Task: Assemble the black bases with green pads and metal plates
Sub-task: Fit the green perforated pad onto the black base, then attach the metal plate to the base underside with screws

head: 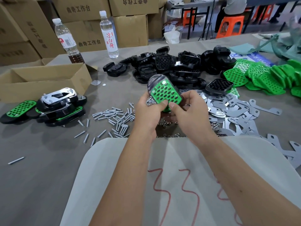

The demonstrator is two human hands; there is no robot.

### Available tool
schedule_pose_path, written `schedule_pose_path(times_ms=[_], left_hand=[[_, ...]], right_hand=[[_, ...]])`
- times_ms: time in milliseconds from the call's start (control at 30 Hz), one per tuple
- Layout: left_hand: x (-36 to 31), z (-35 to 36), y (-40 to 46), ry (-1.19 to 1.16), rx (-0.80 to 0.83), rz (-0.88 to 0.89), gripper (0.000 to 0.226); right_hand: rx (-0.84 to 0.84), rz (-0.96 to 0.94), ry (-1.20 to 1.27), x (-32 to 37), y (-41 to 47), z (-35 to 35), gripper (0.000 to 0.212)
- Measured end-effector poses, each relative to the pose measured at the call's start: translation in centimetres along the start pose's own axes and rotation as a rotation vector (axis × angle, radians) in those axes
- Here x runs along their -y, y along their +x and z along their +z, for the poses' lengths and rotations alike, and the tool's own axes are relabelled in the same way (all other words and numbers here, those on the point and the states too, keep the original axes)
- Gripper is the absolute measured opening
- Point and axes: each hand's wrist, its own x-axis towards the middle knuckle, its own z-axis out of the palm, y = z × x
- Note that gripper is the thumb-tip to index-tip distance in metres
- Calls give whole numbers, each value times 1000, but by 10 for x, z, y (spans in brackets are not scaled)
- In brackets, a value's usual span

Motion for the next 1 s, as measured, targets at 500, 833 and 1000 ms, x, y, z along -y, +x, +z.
schedule_pose_path(times_ms=[500,833,1000], left_hand=[[-7,12,-7,48,-166,-85,29],[-11,7,-6,-137,-222,17,12],[-10,15,-12,-269,-54,-96,27]], right_hand=[[115,-517,-518,6,-14,5,40],[-40,-452,-629,9,8,-40,11],[-80,-36,-1059,2,20,-63,27]])
